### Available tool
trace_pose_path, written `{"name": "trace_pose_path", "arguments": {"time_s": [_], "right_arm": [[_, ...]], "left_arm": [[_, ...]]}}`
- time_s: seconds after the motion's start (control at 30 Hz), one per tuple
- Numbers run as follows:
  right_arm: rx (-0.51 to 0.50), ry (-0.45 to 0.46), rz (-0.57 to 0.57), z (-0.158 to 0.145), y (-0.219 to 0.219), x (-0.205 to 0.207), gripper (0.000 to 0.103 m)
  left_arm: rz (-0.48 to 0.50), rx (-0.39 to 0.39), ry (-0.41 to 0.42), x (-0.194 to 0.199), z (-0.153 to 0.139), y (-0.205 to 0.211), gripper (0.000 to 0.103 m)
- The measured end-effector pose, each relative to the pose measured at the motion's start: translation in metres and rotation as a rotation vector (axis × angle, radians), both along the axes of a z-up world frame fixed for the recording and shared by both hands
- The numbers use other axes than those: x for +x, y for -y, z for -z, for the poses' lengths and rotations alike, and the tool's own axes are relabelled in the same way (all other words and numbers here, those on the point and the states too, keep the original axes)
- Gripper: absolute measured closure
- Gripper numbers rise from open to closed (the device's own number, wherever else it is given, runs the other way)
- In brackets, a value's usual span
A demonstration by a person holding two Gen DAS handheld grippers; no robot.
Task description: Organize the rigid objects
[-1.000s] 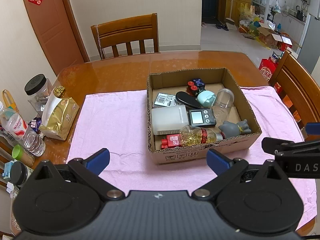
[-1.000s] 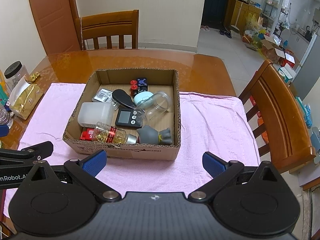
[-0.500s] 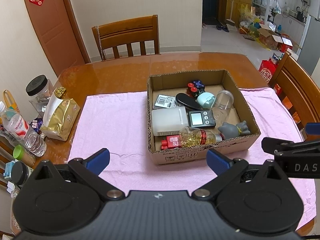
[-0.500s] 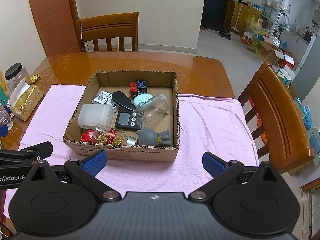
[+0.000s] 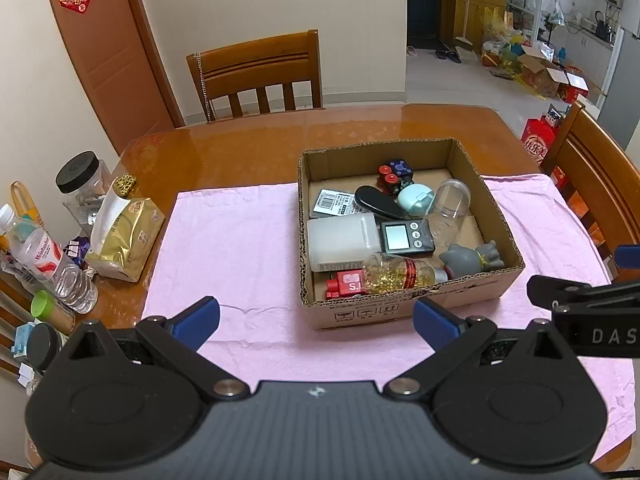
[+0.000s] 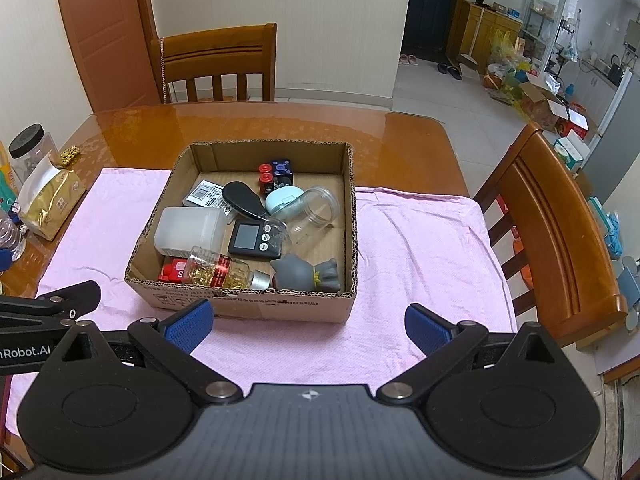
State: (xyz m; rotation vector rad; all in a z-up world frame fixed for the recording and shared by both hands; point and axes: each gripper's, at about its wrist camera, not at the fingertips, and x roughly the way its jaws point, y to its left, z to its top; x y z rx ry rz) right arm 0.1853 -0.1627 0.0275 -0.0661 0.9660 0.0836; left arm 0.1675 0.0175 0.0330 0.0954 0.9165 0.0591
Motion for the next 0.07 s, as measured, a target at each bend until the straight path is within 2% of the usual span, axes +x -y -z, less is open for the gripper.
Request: {"name": "trace_pose_path", "arguments": {"time_s": [0.07], "right_arm": [[0.000, 0.001, 0.000, -0.0001, 0.0002, 0.0001, 0.000]], "left_arm": [[0.002, 0.000, -0.001, -0.0001, 0.0000, 0.0000, 0.001]]}}
